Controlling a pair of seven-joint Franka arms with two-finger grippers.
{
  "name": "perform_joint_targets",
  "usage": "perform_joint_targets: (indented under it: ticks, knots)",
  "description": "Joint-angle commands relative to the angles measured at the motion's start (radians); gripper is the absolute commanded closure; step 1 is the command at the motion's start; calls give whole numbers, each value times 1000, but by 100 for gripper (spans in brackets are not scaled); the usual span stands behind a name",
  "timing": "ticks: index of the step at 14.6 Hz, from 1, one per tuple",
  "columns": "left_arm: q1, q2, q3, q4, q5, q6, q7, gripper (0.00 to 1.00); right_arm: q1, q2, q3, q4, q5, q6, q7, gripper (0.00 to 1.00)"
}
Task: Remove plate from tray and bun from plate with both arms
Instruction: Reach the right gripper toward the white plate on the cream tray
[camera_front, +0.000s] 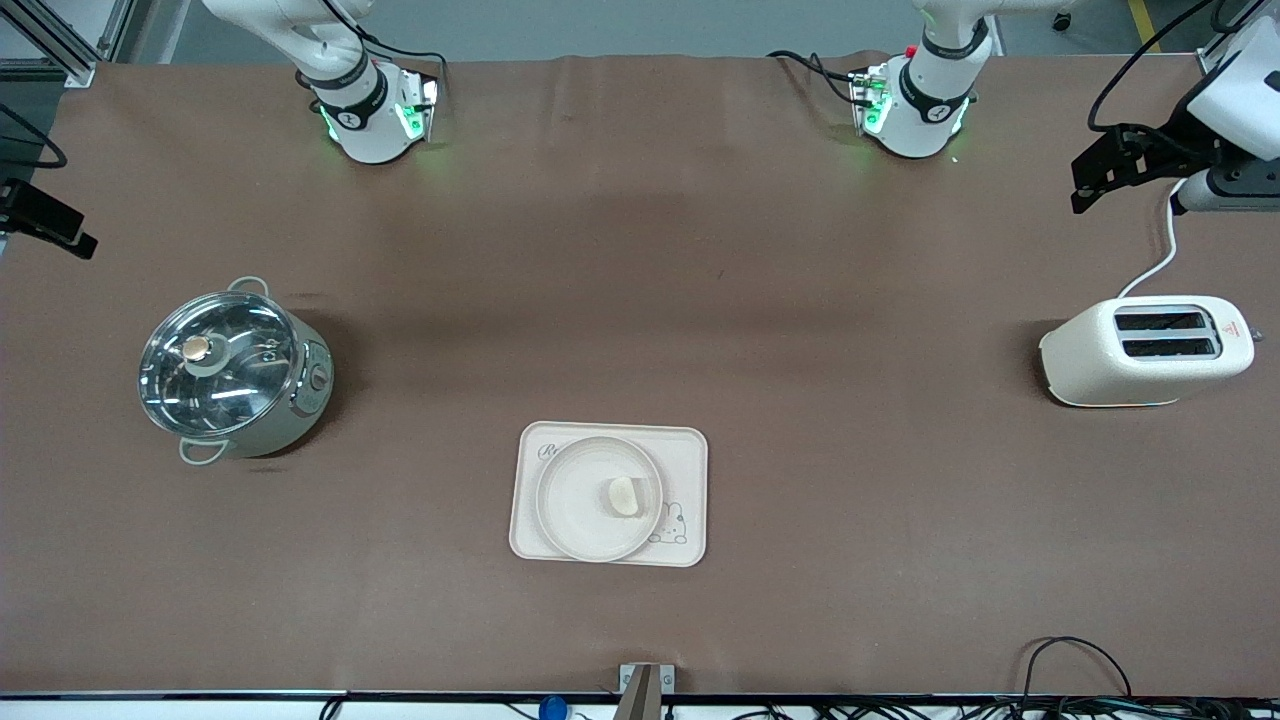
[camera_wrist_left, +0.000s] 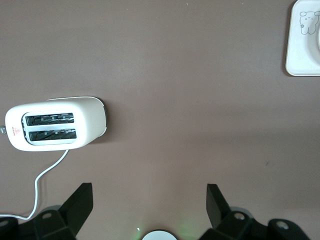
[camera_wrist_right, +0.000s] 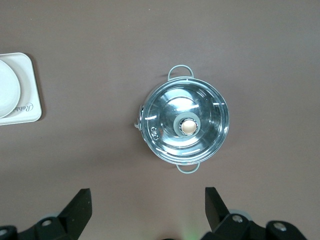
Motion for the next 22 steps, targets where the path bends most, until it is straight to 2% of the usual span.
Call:
perform_joint_targets:
  ticks: [1, 8, 10, 12, 14, 18, 22]
  knots:
    - [8, 4, -2, 12, 15, -1, 25, 0, -7, -11, 10, -10, -2, -2, 0, 0]
    - [8, 6, -2, 12, 15, -1, 25, 0, -7, -8, 13, -3, 7, 32, -2, 0]
    - [8, 6, -2, 14, 16, 1, 25, 0, -4, -8, 11, -5, 87, 66, -6, 0]
    - [10, 6, -1, 12, 13, -1, 25, 0, 1, -6, 11, -13, 125, 72, -5, 0]
    - [8, 6, -1, 9, 12, -1, 18, 0, 8, 46, 11, -23, 180, 109, -2, 0]
    - [8, 4, -1, 0, 9, -1, 22, 0, 89, 113, 11, -172, 289, 306, 23, 0]
    - [8, 12, -2, -9, 6, -1, 22, 0, 218, 274, 11, -198, 387, 447, 148, 0]
